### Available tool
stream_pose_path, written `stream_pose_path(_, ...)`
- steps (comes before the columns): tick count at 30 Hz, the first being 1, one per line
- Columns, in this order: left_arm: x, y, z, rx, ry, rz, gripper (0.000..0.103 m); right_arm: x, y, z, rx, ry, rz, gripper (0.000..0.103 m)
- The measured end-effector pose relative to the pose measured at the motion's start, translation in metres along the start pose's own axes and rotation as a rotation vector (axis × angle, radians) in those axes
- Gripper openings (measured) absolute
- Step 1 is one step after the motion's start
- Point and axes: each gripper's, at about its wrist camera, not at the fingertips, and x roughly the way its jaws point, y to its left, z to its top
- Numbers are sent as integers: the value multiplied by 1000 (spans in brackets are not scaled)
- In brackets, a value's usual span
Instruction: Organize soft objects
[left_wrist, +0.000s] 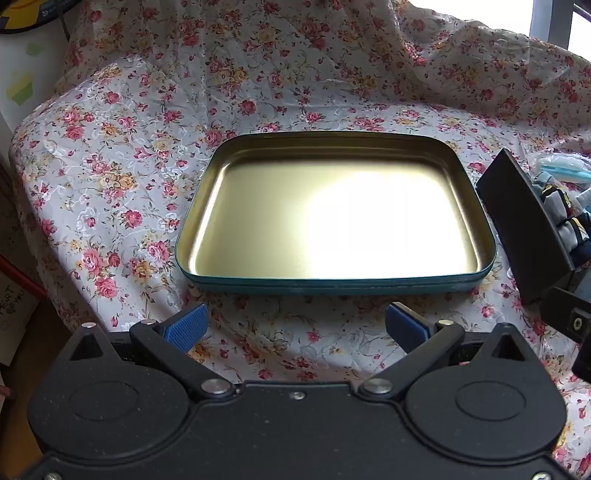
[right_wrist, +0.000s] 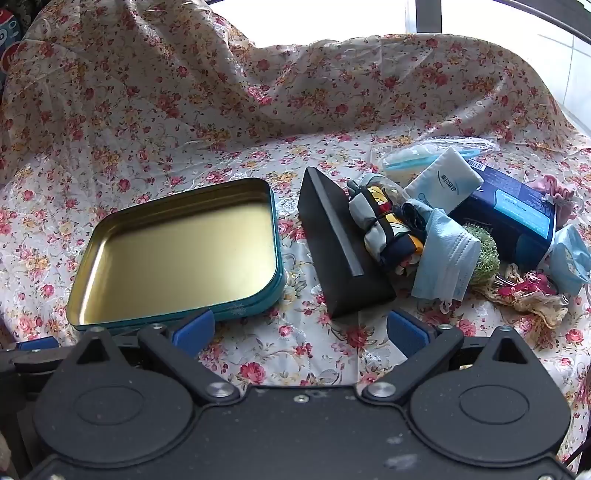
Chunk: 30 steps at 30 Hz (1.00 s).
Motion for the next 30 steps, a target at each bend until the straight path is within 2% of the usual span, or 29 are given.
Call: stream_pose_path(30,0,0,0,0,2,-2,100,-1,1,1,3,1,2,101)
